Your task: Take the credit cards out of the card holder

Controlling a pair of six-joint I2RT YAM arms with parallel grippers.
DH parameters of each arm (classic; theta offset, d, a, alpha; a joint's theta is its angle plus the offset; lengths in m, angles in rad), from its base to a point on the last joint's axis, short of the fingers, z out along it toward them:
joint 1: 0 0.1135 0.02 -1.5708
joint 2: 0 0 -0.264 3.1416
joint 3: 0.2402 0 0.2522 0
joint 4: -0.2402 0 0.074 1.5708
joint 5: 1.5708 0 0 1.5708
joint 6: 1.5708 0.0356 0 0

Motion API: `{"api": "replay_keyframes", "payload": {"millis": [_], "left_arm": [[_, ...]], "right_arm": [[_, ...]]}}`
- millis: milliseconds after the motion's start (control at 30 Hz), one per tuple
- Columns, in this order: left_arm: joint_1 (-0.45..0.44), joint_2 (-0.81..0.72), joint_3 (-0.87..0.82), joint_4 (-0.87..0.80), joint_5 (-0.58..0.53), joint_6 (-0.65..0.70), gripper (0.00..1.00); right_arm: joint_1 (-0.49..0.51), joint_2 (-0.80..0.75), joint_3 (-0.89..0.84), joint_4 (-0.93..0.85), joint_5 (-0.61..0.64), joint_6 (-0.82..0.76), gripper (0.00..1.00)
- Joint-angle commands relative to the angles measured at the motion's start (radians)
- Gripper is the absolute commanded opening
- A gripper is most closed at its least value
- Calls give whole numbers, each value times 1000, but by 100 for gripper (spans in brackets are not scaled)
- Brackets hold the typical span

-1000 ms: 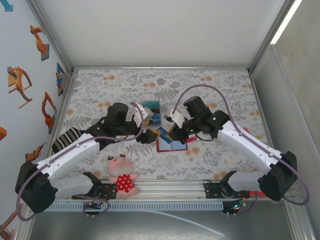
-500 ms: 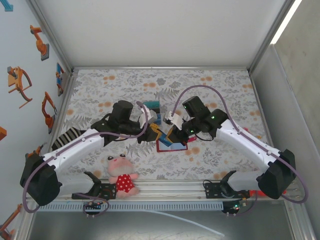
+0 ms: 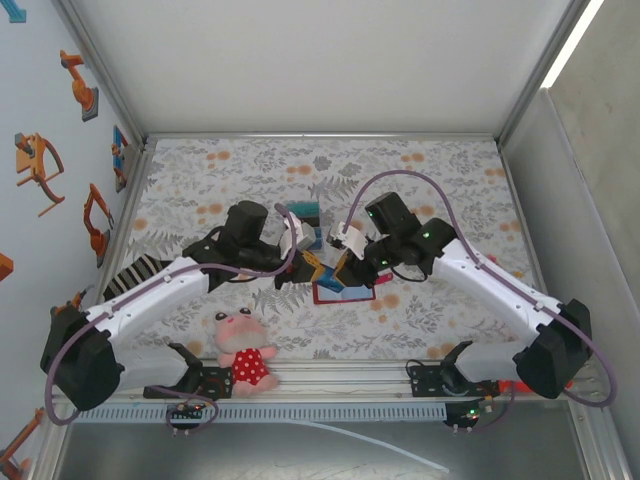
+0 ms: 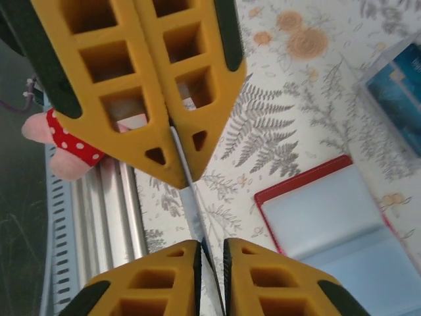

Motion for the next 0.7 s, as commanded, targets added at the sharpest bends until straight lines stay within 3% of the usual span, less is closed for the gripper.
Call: {"api": "replay_keyframes", "payload": {"millis": [0, 267, 467, 667], "left_arm": [[-3, -71, -41, 79, -40, -40, 0], [-3, -271, -210, 336, -318, -298, 0], [-4, -335, -307, 565, -342, -502, 0], [-9, -333, -318, 675, -328, -584, 0]], "right_arm": [[3, -69, -27, 106, 73, 67, 31], [-2, -224, -149, 316, 182, 306, 44], [-3, -344, -304, 596, 241, 508, 54], [-14, -358, -392, 804, 232, 655, 67]]}}
